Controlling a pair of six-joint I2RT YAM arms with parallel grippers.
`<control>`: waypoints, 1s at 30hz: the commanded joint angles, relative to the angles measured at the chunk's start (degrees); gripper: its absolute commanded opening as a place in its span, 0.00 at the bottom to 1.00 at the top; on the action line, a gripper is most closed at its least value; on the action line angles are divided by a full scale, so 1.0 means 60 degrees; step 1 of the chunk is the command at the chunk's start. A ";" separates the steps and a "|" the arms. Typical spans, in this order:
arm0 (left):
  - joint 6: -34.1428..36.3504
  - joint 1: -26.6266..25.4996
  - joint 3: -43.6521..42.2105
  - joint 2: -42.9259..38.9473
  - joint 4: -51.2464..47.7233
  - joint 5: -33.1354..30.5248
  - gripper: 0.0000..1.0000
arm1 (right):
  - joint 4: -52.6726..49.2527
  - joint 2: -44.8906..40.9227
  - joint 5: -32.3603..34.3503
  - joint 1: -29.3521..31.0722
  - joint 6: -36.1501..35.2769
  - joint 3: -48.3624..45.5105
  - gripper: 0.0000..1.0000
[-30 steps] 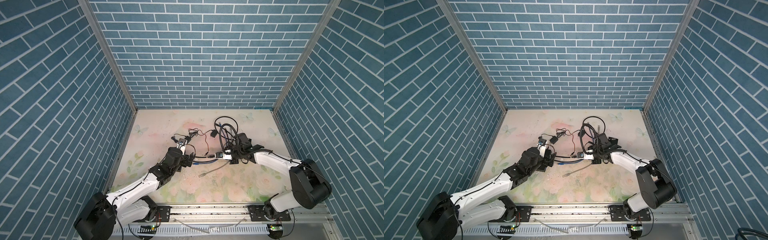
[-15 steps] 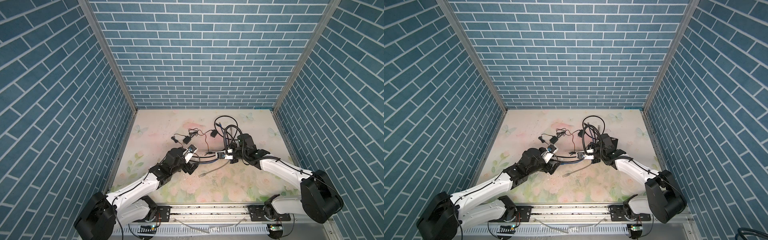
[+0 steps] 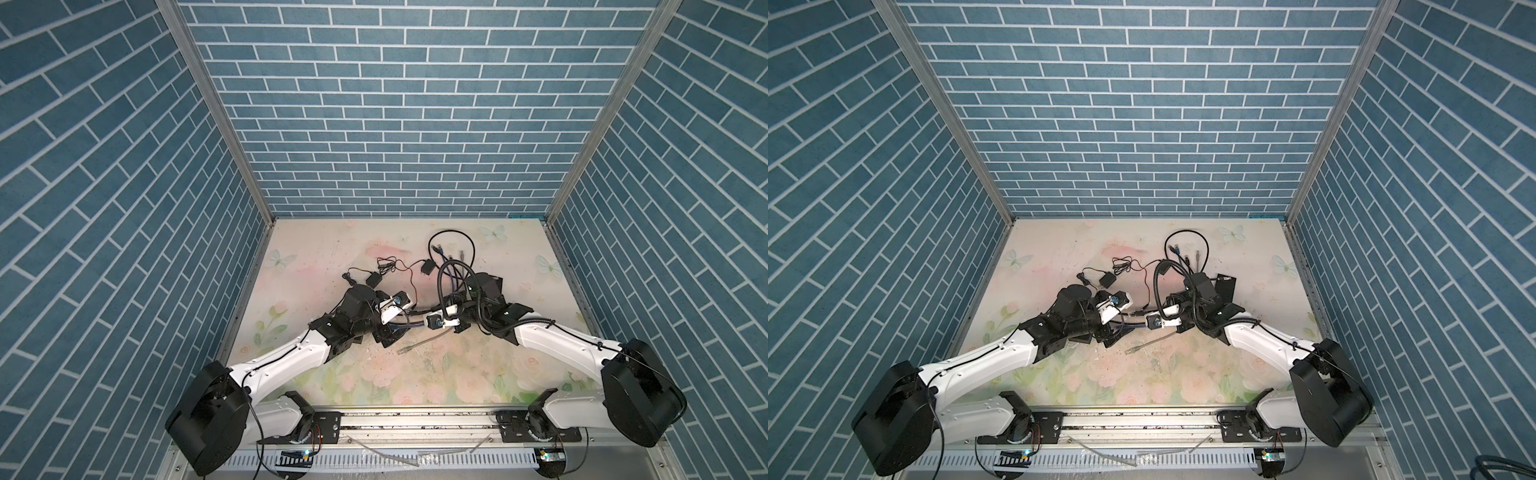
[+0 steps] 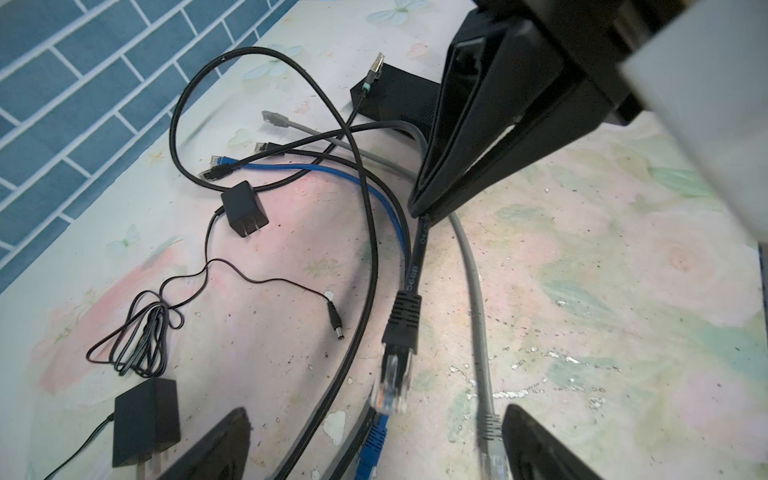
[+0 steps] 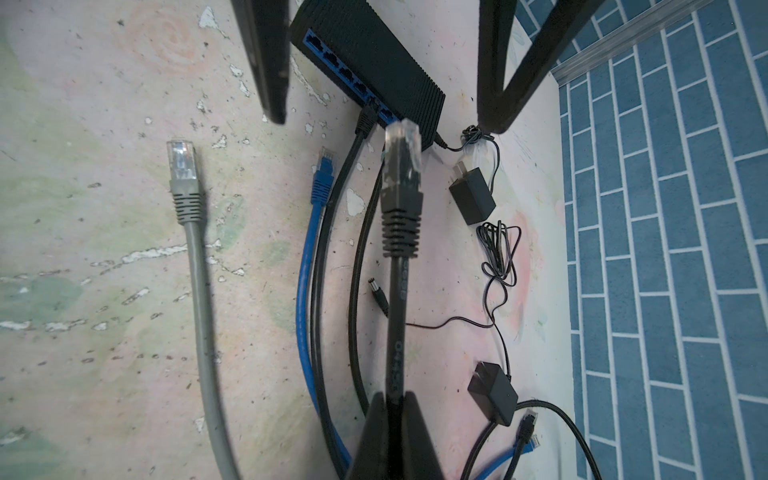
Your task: Insert the plug into the switch port
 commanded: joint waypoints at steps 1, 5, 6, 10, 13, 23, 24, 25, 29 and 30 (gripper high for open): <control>0.0440 -0.0018 0.0394 0.0175 -0.0148 0.0517 0.88 | 0.0283 -0.0257 0.0020 0.0103 -0.0462 -0.0232 0.00; 0.0502 -0.0023 0.0667 0.0461 -0.0468 0.0607 0.74 | 0.0352 -0.0286 -0.0024 0.0151 -0.0463 -0.0262 0.00; 0.0511 -0.0021 0.0706 0.0534 -0.0471 0.0641 0.71 | 0.0357 -0.0297 -0.0039 0.0151 -0.0462 -0.0272 0.00; 0.0506 -0.0029 0.0805 0.0790 -0.0560 0.0644 0.63 | 0.0441 -0.0351 -0.0068 0.0192 -0.0462 -0.0321 0.00; 0.0556 -0.0021 0.1029 0.1030 -0.0759 0.0684 0.59 | 0.0537 -0.0437 -0.0097 0.0197 -0.0462 -0.0367 0.00; 0.0530 -0.0032 0.1310 0.1452 -0.0776 0.0740 0.40 | 0.0570 -0.0479 -0.0178 0.0216 -0.0455 -0.0409 0.00; 0.0570 -0.0024 0.1319 0.1478 -0.0803 0.0723 0.39 | 0.0570 -0.0476 -0.0160 0.0223 -0.0461 -0.0391 0.00; 0.0586 -0.0029 0.1321 0.1473 -0.0821 0.0712 0.39 | 0.0578 -0.0476 -0.0159 0.0223 -0.0461 -0.0381 0.00; 0.0677 -0.0024 0.1328 0.1550 -0.0960 0.0729 0.24 | 0.0573 -0.0405 -0.0127 0.0223 -0.0458 -0.0365 0.00; 0.0695 -0.0031 0.1351 0.1562 -0.0993 0.0722 0.21 | 0.0571 -0.0392 -0.0127 0.0225 -0.0448 -0.0350 0.00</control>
